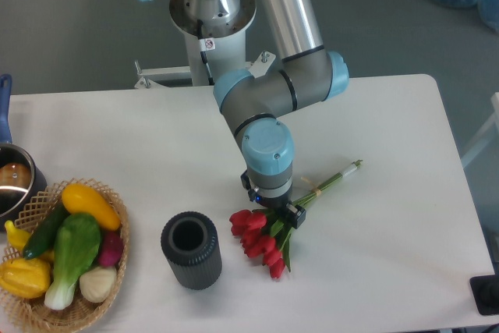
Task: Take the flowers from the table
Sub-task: 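Lower the gripper onto the tulip stems just below the flower heads, then close the gripper on the stems and lift the tulips off the table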
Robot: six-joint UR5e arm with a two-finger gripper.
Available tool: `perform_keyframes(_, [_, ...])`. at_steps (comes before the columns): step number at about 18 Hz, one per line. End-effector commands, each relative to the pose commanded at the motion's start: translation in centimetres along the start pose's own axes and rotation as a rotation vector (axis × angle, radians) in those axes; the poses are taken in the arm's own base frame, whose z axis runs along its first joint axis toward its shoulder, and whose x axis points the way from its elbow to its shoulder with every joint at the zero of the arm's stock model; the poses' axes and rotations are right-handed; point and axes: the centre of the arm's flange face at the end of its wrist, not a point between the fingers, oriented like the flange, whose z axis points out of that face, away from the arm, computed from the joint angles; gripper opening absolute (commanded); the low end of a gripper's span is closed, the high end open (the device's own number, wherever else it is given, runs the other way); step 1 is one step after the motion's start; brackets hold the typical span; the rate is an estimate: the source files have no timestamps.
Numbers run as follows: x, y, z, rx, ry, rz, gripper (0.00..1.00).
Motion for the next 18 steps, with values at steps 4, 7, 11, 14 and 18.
perform_keyframes(4, [0.0, 0.0, -1.3, 0.01, -0.018, -0.011, 0.06])
perform_keyframes(7, [-1.3, 1.4, -3.8, 0.03, -0.052, -0.036, 0.06])
perform_keyframes(11, [-1.4, 1.6, -4.7, 0.037, -0.064, -0.036, 0.05])
perform_keyframes(14, [-2.8, 1.1, -6.8, 0.058, -0.1, -0.046, 0.05])
perform_keyframes(18, [-4.5, 1.9, -9.3, 0.07, -0.119, -0.065, 0.03])
